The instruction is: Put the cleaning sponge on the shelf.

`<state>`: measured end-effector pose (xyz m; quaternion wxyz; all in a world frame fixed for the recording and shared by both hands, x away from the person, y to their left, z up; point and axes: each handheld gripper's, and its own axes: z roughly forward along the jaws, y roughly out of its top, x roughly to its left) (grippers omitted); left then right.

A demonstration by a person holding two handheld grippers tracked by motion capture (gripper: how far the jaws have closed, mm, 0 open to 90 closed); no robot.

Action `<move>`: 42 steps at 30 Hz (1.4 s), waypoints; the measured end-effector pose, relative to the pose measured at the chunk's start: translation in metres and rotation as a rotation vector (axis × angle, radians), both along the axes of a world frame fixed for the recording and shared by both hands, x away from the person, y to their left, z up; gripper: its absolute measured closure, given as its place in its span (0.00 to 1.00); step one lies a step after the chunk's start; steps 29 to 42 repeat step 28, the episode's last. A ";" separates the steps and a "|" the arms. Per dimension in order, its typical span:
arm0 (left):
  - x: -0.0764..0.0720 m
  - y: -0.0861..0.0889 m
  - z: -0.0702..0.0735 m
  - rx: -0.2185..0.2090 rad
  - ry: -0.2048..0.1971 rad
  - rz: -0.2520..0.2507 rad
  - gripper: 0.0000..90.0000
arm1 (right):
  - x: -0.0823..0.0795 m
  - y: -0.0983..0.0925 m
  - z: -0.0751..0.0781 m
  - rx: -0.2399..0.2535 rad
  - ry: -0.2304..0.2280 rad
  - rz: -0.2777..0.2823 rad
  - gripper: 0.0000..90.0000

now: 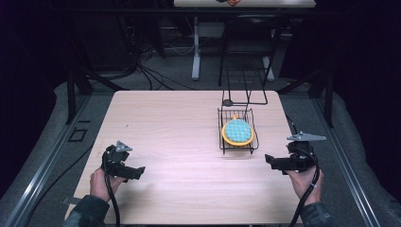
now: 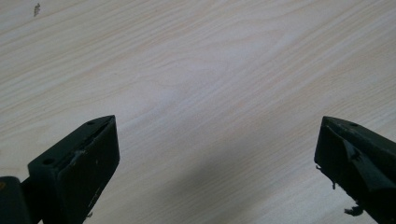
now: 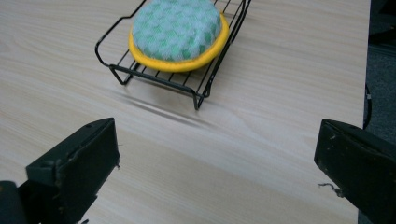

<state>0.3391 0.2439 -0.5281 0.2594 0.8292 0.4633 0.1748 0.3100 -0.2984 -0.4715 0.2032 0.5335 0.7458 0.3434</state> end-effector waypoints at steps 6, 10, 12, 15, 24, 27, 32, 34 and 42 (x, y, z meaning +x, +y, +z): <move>0.001 0.000 0.000 -0.004 0.001 -0.001 0.00 | -0.008 -0.004 -0.016 -0.022 0.046 -0.011 0.00; 0.001 0.001 0.000 -0.007 0.001 -0.001 0.00 | -0.011 -0.007 -0.027 -0.030 0.080 -0.027 0.00; 0.001 0.001 0.001 -0.007 -0.001 -0.001 0.00 | -0.013 -0.008 -0.033 -0.038 0.093 -0.029 0.00; 0.001 0.002 0.001 -0.008 0.000 -0.001 0.00 | -0.014 -0.009 -0.042 -0.054 0.121 -0.026 0.00; 0.003 -0.003 0.000 -0.007 0.006 -0.010 0.00 | -0.013 -0.009 -0.049 -0.061 0.144 -0.023 0.00; 0.004 -0.003 0.000 -0.010 0.011 -0.009 0.00 | -0.013 -0.011 -0.049 -0.059 0.141 -0.025 0.00; 0.004 -0.003 0.000 -0.011 0.011 -0.009 0.00 | -0.013 -0.012 -0.049 -0.057 0.141 -0.026 0.00; 0.004 -0.003 0.000 -0.011 0.011 -0.009 0.00 | -0.013 -0.012 -0.049 -0.057 0.141 -0.026 0.00; 0.004 -0.003 0.000 -0.011 0.011 -0.009 0.00 | -0.013 -0.012 -0.049 -0.057 0.141 -0.026 0.00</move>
